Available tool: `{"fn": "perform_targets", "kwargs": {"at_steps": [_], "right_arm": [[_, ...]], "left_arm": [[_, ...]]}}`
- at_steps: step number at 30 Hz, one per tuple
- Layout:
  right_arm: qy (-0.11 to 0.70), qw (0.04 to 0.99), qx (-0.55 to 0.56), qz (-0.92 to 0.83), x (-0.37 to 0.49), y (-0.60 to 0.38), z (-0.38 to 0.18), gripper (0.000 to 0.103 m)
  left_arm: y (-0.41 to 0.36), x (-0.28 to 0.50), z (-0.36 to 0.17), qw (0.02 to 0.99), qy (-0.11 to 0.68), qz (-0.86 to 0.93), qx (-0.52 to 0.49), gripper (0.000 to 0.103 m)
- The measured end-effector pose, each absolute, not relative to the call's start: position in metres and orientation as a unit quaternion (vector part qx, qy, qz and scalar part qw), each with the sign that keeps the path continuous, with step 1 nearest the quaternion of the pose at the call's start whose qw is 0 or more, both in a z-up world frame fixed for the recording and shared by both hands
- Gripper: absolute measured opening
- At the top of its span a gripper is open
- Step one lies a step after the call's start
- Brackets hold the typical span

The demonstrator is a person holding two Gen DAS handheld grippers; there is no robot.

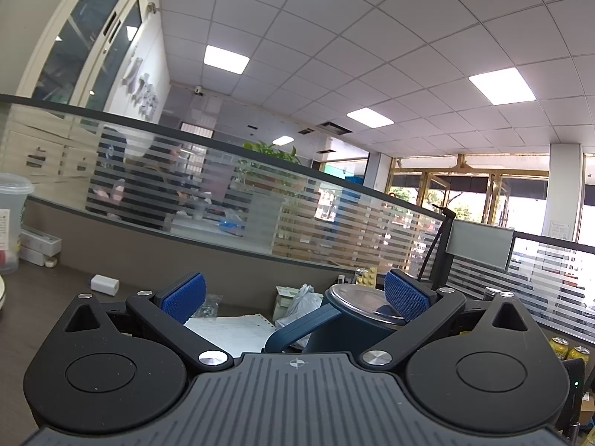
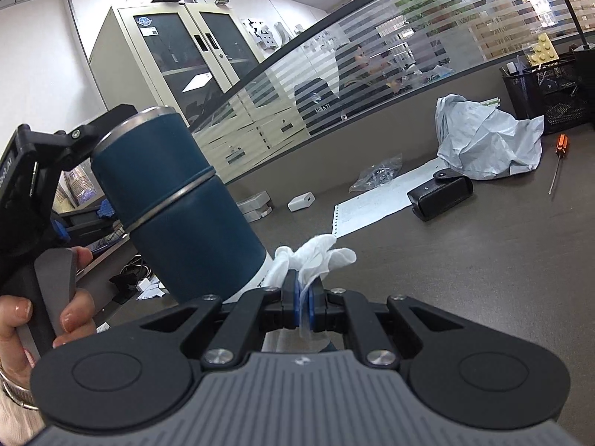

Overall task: Clean container
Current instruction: 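Rub the right gripper's tissue along the thermos lower body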

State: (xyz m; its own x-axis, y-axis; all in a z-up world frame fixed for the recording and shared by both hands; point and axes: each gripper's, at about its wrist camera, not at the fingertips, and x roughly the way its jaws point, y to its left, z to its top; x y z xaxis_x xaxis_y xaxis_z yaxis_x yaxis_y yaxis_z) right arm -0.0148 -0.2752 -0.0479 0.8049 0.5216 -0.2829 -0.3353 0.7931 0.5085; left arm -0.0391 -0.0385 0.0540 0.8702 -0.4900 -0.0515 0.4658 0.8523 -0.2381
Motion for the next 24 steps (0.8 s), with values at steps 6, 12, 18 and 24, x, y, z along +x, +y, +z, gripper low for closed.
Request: {"fn": "perform_targets", "kwargs": {"at_steps": [6,12,18,24], "right_arm": [[0.206,0.924,0.222,0.232,-0.019,-0.275,-0.044,0.009],[0.183,0.926,0.227,0.239,-0.028,-0.278,-0.031,0.009],[0.148,0.924,0.241,0.257,-0.038,-0.283,-0.018,0.009],[0.144,0.923,0.241,0.264,-0.038,-0.284,-0.019,0.009]], "left_arm": [[-0.039,-0.040,0.054,0.961,0.055,-0.250,-0.109,0.103],[-0.039,-0.040,0.053,0.960,0.055,-0.251,-0.109,0.103],[-0.040,-0.040,0.053,0.960,0.055,-0.251,-0.109,0.103],[-0.040,-0.040,0.053,0.961,0.055,-0.249,-0.110,0.103]]}}
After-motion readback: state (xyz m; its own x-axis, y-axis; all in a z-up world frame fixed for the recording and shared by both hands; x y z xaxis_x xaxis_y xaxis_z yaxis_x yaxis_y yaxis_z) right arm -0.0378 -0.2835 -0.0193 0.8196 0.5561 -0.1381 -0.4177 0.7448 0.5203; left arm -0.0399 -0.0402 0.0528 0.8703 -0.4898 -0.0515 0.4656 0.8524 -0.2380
